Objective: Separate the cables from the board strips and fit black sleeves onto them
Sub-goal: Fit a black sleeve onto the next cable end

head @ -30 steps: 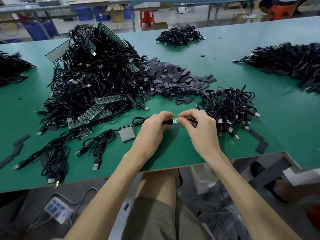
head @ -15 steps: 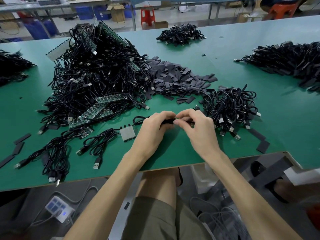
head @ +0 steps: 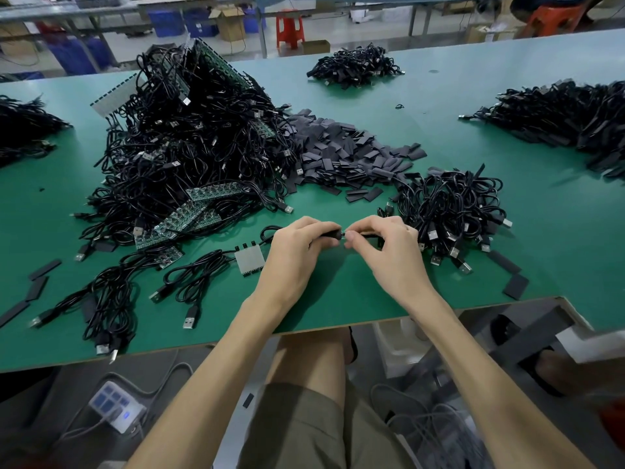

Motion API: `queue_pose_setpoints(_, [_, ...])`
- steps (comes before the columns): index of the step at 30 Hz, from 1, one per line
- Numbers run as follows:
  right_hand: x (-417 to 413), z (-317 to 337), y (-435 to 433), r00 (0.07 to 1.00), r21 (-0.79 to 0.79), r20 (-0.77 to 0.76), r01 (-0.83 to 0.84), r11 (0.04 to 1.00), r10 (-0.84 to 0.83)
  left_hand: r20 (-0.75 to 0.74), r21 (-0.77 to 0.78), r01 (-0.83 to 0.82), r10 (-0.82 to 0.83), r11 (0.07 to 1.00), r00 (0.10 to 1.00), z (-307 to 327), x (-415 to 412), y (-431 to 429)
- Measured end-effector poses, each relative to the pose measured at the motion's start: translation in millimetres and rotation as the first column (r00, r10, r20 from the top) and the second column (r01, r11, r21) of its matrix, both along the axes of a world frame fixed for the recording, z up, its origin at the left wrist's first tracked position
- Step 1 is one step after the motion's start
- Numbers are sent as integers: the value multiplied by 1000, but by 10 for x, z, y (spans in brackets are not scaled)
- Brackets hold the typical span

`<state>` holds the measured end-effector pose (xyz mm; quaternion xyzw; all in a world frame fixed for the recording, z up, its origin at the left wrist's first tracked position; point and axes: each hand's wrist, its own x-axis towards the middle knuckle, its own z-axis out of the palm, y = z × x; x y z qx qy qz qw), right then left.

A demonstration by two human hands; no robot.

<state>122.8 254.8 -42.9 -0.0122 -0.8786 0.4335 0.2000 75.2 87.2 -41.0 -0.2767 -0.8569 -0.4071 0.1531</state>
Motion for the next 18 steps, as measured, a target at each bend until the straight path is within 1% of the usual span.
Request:
queue_pose_setpoints(6, [14,10,11,999,-50,25,-28,998,30,-43,-109,46,-50,993,998,2,57,10])
queue_pose_setpoints(10, [15,29,9,998,-76,18,-58,995,60,-40,-94,42,-46,995,998,35,67,19])
queue_pose_setpoints(13, [5,28,0,998,-77,12,-54,996,55,-30,-40,44,-46,998,998,50,75,27])
queue_pose_setpoints(18, [-14,-3,10,999,-184,31,-34,982,40,-18,-11,85,-86,996,996,37,77,14])
